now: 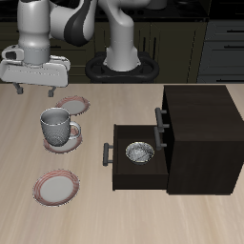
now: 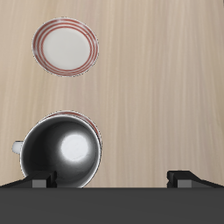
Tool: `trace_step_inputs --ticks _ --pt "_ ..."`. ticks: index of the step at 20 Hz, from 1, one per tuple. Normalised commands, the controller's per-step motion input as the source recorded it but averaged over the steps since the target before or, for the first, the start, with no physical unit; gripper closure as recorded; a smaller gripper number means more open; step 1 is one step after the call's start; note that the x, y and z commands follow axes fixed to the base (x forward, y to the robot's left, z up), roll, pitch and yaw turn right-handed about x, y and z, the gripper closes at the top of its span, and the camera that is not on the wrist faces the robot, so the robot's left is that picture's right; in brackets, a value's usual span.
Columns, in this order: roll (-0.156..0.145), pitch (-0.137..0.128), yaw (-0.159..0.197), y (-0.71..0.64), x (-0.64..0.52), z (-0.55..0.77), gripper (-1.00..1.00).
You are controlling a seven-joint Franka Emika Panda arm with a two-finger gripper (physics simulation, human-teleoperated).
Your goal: Place the porcelain mug that is on the plate onto the farthest plate relative to the robot
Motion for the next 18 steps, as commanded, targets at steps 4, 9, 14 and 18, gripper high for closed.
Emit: trace_step_inputs --ticks 4,9,14,18 --pt "0.003 -0.022 -0.01 0.0 -0.03 -0.19 -1.0" --pt "-0.023 0.001 -0.009 0.02 0.01 -0.37 -1.0" --pt "0.003 0.037 -0.01 -0.08 0.07 -0.35 -1.0" --pt "0.023 0.063 -0.003 0.03 0.07 -0.5 -1.0"
